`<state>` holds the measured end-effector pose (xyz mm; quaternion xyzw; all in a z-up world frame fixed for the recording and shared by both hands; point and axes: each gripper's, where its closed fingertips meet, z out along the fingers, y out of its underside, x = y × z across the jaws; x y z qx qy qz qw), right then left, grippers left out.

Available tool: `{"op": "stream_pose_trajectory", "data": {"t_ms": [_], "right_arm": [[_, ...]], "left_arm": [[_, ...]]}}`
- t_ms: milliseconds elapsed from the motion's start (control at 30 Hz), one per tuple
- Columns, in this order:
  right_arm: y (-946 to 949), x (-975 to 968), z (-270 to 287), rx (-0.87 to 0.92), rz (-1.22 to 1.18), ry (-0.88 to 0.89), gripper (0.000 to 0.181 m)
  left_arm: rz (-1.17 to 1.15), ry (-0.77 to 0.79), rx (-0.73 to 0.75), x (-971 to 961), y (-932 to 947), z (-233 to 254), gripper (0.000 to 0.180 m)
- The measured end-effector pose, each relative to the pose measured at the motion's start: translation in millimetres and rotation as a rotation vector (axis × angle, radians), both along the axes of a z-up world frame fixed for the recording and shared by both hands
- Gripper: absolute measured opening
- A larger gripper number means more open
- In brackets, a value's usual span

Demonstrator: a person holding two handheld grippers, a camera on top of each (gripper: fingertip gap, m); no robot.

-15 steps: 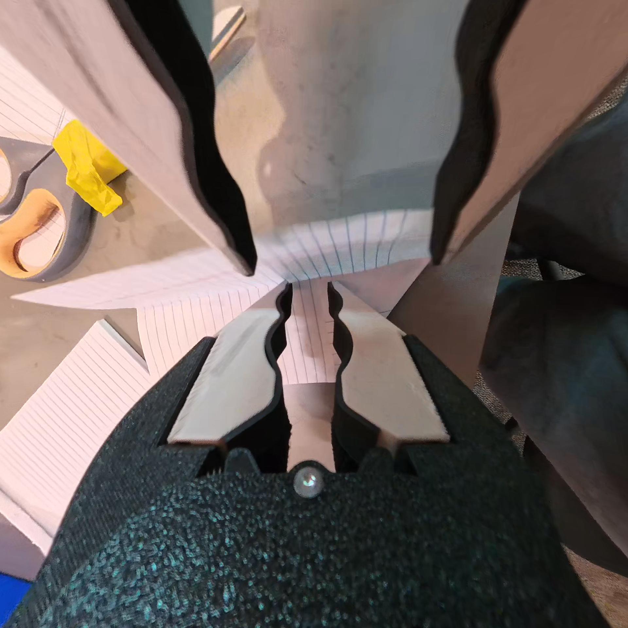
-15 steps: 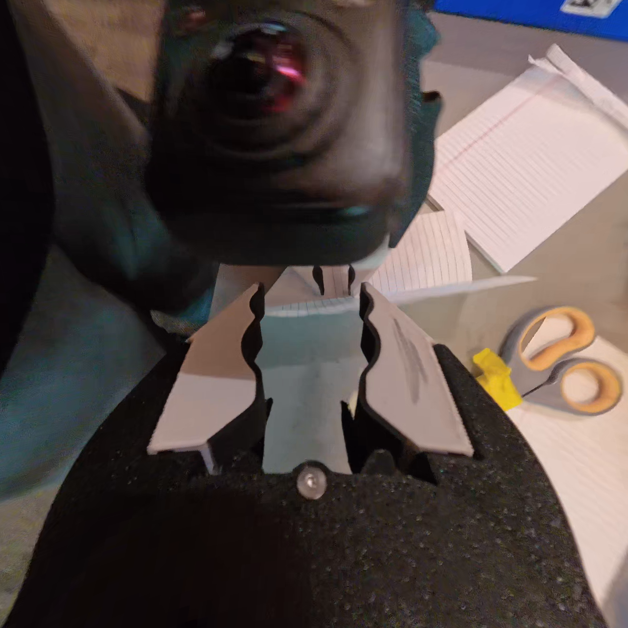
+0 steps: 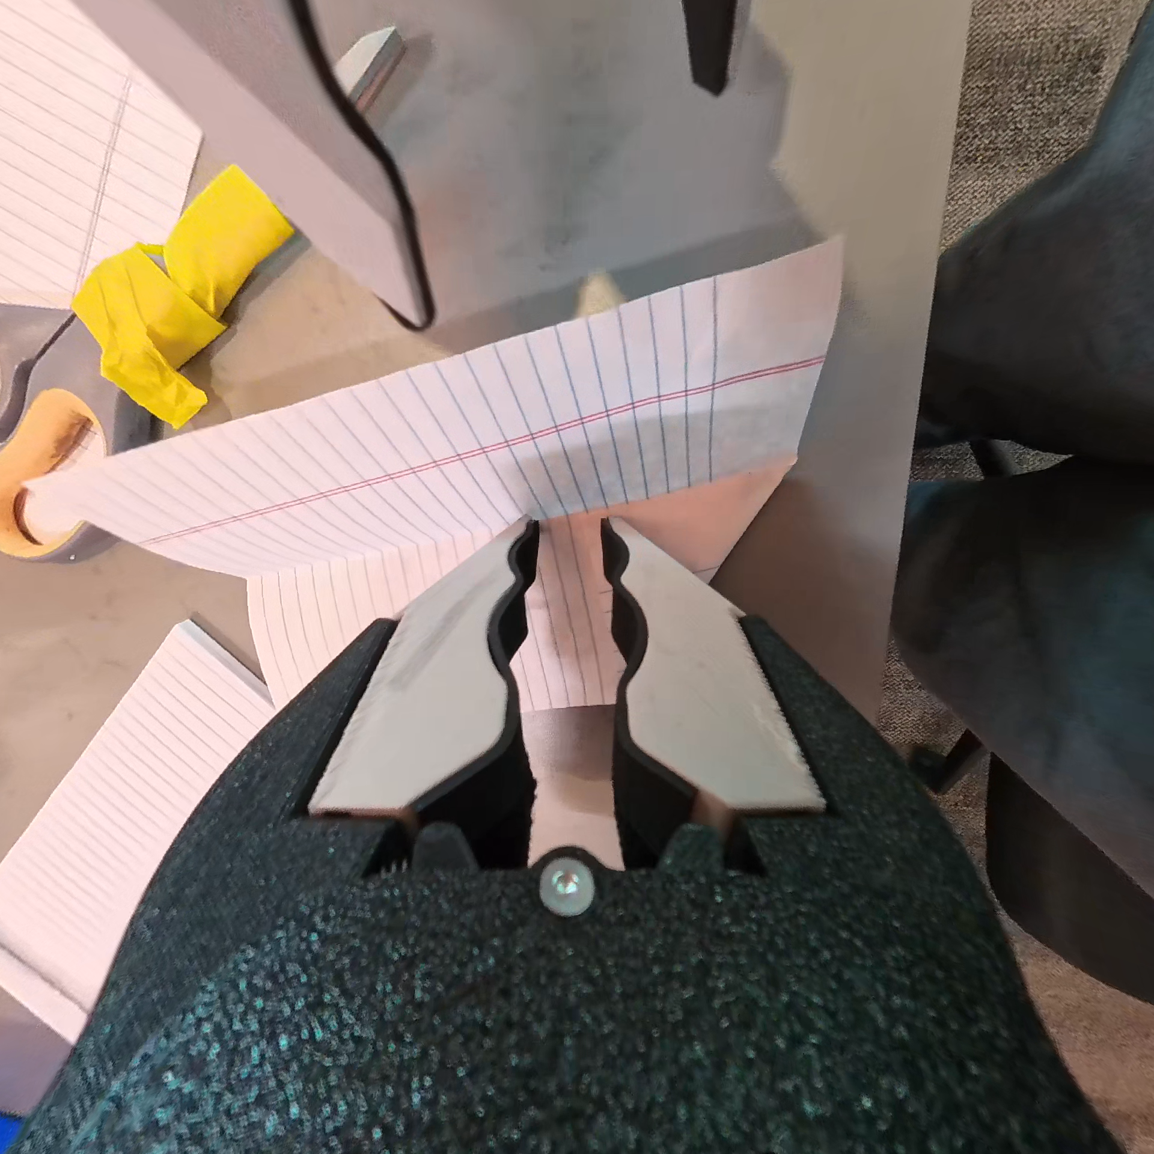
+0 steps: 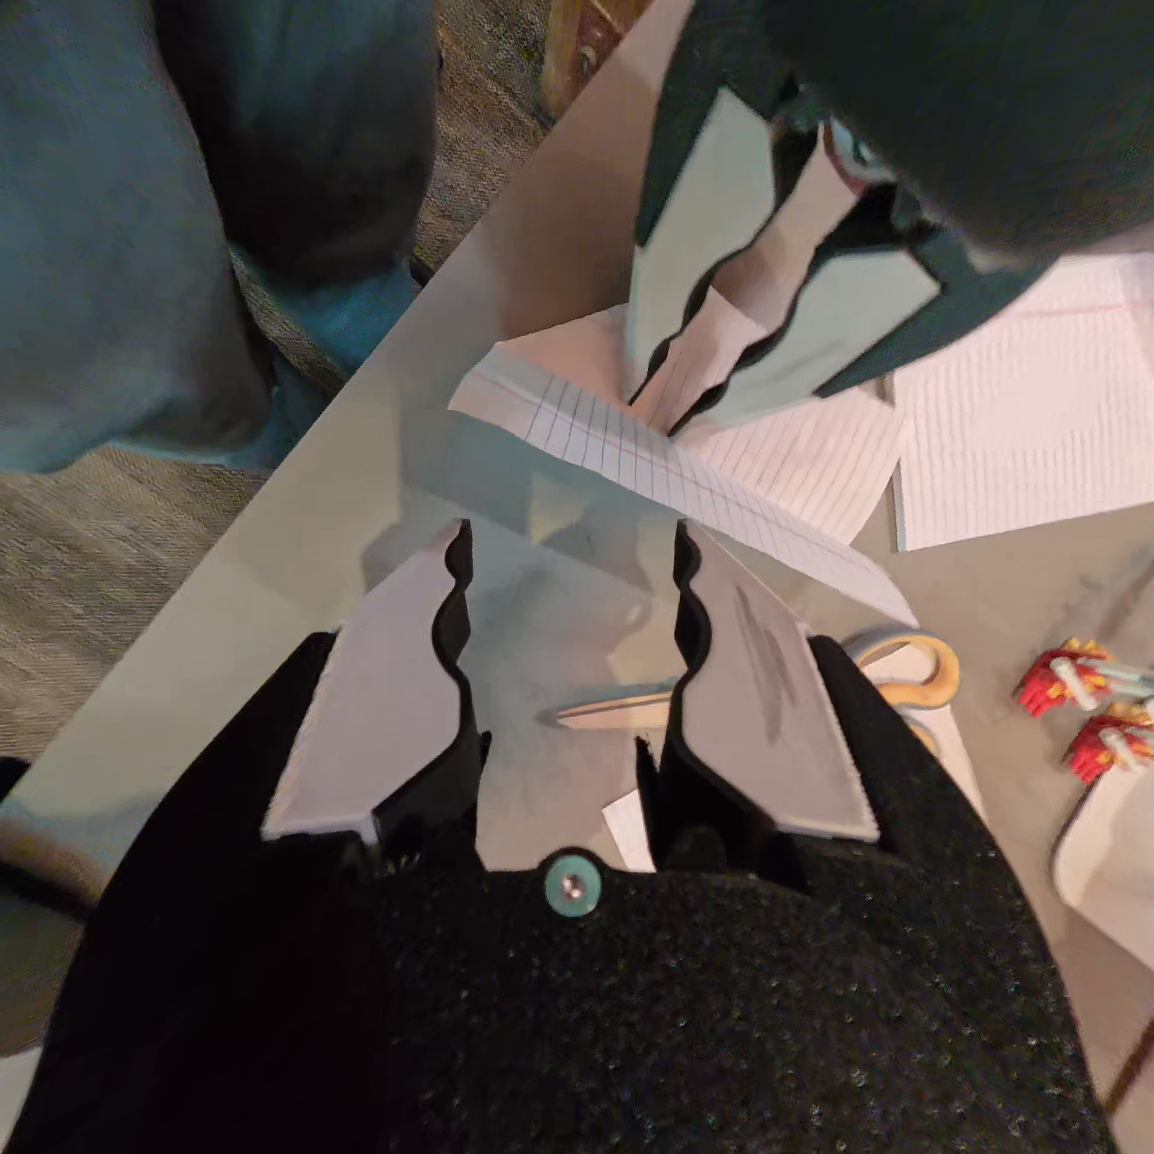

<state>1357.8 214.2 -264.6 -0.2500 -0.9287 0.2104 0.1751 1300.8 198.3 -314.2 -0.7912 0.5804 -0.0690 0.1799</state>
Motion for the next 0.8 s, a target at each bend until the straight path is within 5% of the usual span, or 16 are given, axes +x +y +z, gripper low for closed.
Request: {"op": "stream_pose_trajectory", "data": {"t_ms": [200, 400, 800], "right_arm": [[-27, -21, -7, 0.05, 0.095, 0.114, 0.058], [-34, -26, -19, -0.061, 0.026, 0.001, 0.0], [-26, -29, -26, -0.587, -0.419, -0.324, 0.0]], "left_arm": [[0.007, -0.008, -0.007, 0, 1, 0, 0.021], [0.05, -0.013, 0.007, -1, 0, 0, 0.021], [0.192, -0.036, -0.003, -9, -2, 0, 0.022]]}}
